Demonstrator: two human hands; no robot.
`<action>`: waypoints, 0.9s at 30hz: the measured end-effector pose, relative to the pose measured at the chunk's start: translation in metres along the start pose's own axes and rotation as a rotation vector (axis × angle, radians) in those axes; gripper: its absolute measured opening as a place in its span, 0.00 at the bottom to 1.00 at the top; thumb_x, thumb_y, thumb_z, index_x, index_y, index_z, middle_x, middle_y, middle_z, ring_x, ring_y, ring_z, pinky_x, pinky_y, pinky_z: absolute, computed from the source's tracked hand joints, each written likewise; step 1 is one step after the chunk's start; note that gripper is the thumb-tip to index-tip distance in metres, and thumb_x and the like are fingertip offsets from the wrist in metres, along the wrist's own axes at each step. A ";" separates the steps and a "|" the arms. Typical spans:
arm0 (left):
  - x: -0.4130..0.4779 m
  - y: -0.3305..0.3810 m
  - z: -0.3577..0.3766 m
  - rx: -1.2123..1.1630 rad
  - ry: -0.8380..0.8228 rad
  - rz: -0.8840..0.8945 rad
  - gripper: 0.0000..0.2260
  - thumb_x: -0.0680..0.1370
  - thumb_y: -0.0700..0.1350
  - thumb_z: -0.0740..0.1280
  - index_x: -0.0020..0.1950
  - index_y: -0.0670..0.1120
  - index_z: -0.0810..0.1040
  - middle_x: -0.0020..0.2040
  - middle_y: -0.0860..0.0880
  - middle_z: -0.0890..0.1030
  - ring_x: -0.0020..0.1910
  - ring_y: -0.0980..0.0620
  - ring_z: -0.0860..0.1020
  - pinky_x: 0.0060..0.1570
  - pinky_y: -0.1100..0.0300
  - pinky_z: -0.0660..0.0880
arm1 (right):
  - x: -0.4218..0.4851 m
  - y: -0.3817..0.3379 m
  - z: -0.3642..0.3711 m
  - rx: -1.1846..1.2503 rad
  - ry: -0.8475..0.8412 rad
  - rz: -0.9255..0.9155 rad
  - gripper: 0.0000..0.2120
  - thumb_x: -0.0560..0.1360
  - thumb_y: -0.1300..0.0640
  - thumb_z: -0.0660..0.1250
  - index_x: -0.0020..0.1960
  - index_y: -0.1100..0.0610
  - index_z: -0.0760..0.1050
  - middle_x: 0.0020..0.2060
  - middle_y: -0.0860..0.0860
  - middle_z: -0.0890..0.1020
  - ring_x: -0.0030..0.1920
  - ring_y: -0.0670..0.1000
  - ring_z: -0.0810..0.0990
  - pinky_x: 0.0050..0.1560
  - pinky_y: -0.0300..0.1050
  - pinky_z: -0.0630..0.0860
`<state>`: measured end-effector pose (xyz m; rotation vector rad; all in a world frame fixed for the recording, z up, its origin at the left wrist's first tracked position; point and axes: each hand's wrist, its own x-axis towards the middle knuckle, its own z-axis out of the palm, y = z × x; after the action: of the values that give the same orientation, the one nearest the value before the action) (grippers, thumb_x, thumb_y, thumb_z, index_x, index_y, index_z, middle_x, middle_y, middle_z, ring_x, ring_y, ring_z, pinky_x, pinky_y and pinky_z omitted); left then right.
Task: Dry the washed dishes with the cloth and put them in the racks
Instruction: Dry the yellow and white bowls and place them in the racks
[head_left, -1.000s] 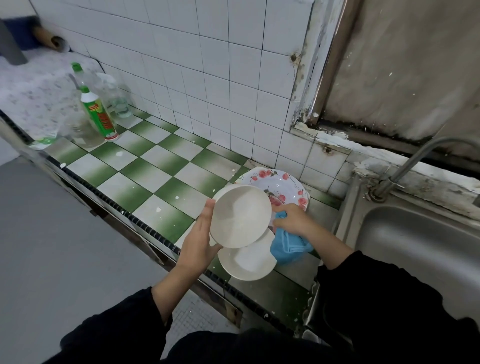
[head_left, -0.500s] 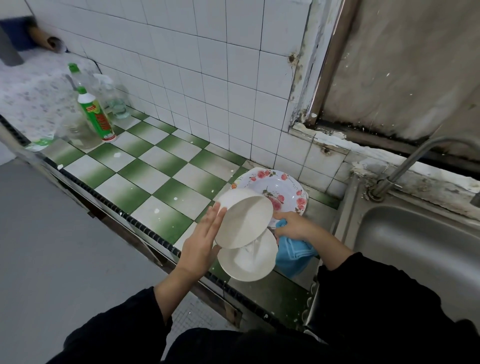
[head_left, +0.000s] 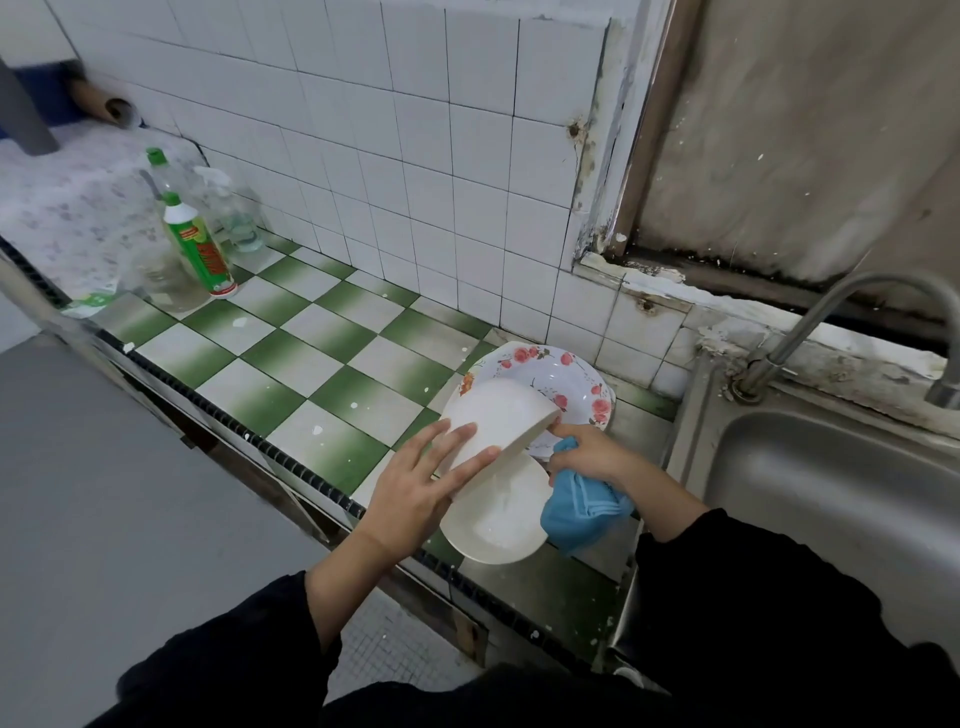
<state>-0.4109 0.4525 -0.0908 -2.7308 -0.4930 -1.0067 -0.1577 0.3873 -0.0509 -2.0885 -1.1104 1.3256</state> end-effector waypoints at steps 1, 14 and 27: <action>0.001 0.001 -0.002 -0.003 -0.004 0.002 0.31 0.73 0.41 0.72 0.73 0.53 0.65 0.70 0.45 0.67 0.66 0.40 0.69 0.60 0.43 0.75 | -0.001 -0.001 -0.001 0.012 0.003 -0.005 0.26 0.72 0.65 0.71 0.69 0.53 0.73 0.51 0.54 0.80 0.43 0.49 0.77 0.39 0.39 0.76; 0.056 0.034 -0.053 -0.472 -0.016 -0.501 0.32 0.72 0.62 0.66 0.74 0.66 0.56 0.77 0.48 0.49 0.78 0.48 0.50 0.65 0.50 0.67 | -0.019 -0.037 0.008 0.457 0.048 -0.158 0.28 0.71 0.66 0.71 0.67 0.47 0.75 0.57 0.53 0.81 0.54 0.55 0.81 0.54 0.46 0.79; 0.079 0.031 -0.075 -0.806 0.297 -0.789 0.21 0.75 0.55 0.60 0.68 0.66 0.71 0.63 0.47 0.71 0.68 0.56 0.68 0.68 0.62 0.66 | -0.068 -0.118 0.047 1.367 -0.239 -0.389 0.12 0.80 0.67 0.59 0.60 0.56 0.72 0.52 0.59 0.80 0.49 0.55 0.81 0.51 0.49 0.79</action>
<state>-0.3876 0.4215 0.0152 -2.9313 -1.4304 -2.1543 -0.2621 0.3987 0.0482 -0.6941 -0.3577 1.4718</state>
